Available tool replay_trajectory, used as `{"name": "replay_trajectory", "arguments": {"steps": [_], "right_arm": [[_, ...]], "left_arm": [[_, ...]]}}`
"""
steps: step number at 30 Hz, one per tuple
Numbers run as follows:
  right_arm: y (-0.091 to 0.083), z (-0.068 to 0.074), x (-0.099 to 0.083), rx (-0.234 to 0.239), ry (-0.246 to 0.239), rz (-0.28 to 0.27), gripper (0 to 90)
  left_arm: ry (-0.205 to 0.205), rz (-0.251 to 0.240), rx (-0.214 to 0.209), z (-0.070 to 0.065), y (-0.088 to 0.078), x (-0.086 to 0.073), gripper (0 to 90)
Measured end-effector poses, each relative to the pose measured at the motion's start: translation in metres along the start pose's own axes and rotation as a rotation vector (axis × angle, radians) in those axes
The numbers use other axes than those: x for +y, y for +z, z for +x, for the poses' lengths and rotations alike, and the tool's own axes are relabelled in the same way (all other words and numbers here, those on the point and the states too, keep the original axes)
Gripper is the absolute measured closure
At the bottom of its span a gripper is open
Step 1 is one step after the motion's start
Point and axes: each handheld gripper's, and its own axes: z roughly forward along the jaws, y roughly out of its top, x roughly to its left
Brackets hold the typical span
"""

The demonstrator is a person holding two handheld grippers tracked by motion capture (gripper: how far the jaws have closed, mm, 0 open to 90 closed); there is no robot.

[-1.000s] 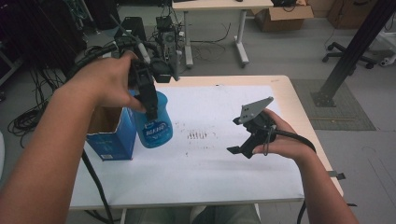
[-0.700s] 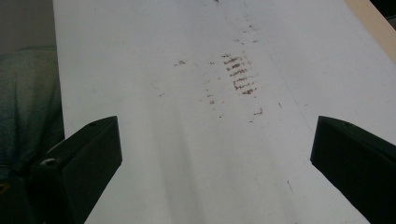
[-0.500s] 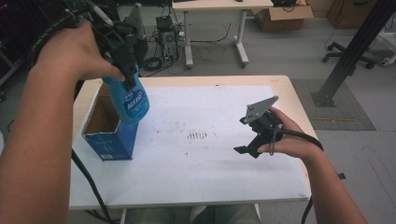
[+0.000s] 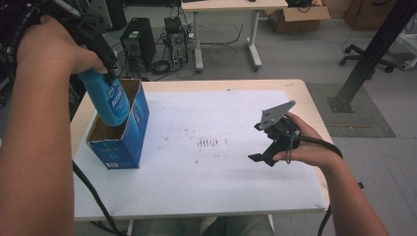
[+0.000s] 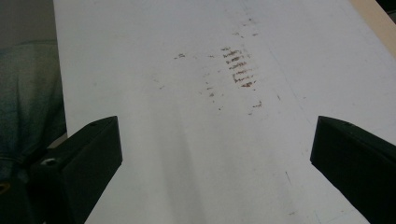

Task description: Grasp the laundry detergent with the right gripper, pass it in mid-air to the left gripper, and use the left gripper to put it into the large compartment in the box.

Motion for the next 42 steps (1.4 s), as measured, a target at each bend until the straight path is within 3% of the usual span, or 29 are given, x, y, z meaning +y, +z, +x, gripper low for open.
{"name": "replay_trajectory", "arguments": {"steps": [5,12,19,29,42], "right_arm": [[0.003,0.0,-0.001,0.003,-0.002,0.013,2.3],[0.002,-0.002,-0.001,0.003,0.005,0.011,2.3],[0.005,-0.002,-0.004,0.003,0.017,0.01,2.3],[0.005,-0.002,-0.005,0.014,0.022,-0.004,2.2],[0.007,0.001,-0.007,0.021,0.024,-0.004,2.4]], "left_arm": [[-0.049,0.001,0.003,0.013,0.006,0.001,38.3],[-0.075,0.005,0.022,0.023,0.017,0.003,38.3],[-0.079,-0.016,0.021,0.027,0.031,0.005,38.3],[-0.066,0.013,0.005,0.026,0.059,0.01,38.3],[-0.068,0.037,0.016,0.026,0.095,0.014,38.3]]}}
